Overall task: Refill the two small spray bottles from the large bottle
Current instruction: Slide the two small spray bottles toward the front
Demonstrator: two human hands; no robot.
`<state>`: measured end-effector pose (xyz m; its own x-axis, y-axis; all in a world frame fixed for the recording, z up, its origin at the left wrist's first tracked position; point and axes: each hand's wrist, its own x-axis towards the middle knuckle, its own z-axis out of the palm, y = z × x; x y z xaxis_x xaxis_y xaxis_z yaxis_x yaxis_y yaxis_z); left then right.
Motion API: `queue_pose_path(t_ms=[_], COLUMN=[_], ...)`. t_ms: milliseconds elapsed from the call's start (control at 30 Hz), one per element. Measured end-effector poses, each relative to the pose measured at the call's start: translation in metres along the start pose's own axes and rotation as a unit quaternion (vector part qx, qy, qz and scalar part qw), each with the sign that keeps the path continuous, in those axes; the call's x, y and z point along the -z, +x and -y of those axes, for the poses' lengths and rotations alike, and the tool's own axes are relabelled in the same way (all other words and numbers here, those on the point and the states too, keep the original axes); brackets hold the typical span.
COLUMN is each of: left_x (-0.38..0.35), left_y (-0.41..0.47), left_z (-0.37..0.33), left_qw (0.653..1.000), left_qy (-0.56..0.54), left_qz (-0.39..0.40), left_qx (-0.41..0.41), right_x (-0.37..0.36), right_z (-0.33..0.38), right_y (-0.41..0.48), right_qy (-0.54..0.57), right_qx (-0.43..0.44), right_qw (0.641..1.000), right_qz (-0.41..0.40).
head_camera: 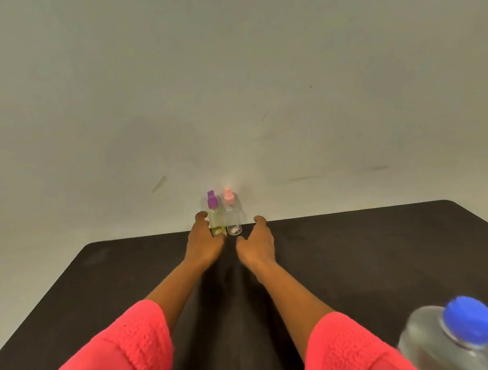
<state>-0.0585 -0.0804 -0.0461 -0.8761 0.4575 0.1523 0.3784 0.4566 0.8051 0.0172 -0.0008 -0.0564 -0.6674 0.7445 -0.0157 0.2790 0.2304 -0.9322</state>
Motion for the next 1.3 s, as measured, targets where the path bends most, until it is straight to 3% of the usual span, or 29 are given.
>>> queue_pose_path(t_ms=[233,567,1300], left_x=[-0.015,-0.015,0.021], left_y=[0.043,0.04,-0.156], left_z=[0.019,0.028,0.01], left_qw=[0.998,0.999,0.996], left_qy=[-0.039,-0.031,0.02], left_qz=[-0.042,-0.027,0.051], left_qx=[-0.009,-0.028,-0.071], right_x=[-0.024,-0.037,0.044], right_z=[0.001,-0.007,-0.037], right_y=[0.046,0.045,-0.134], right_qy=[-0.007,-0.018,-0.116], right_qx=[0.035,0.07,0.097], right_qw=[0.999,0.997,0.988], right_qz=[-0.032,-0.021,0.041])
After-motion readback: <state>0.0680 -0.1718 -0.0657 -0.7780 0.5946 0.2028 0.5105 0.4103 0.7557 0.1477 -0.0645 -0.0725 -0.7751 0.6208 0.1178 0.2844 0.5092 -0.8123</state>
